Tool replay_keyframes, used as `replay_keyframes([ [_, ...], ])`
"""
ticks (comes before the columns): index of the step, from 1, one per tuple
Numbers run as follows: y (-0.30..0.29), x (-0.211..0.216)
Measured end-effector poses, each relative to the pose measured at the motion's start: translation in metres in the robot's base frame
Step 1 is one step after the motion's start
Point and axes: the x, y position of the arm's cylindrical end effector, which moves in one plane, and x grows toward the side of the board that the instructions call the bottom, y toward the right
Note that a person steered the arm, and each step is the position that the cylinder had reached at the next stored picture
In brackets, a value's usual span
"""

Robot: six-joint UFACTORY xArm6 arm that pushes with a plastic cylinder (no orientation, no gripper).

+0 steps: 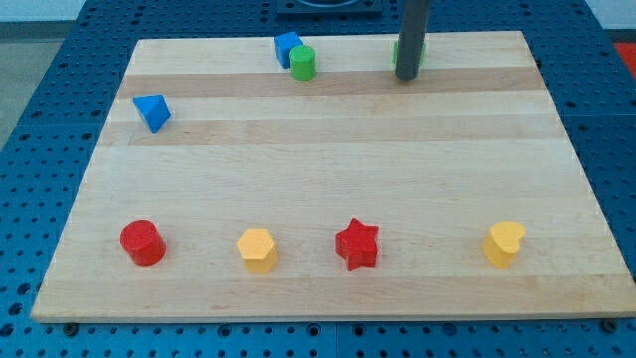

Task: Touch the bottom right of green star

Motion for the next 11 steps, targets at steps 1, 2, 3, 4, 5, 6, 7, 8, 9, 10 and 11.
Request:
replay_keyframes([
  [1,0.014,0.026],
  [2,0.032,0.027],
  [3,0.033,-0.007],
  [4,0.033,-0.049],
  [5,0.034,-0.070],
  [6,0.053,-0.070],
  [7,0.062,-0.063],
  [8,0.062,-0.049],
  [9,0.047,-0.049],
  [10,0.039,-0.036],
  [11,0.036,-0.005],
])
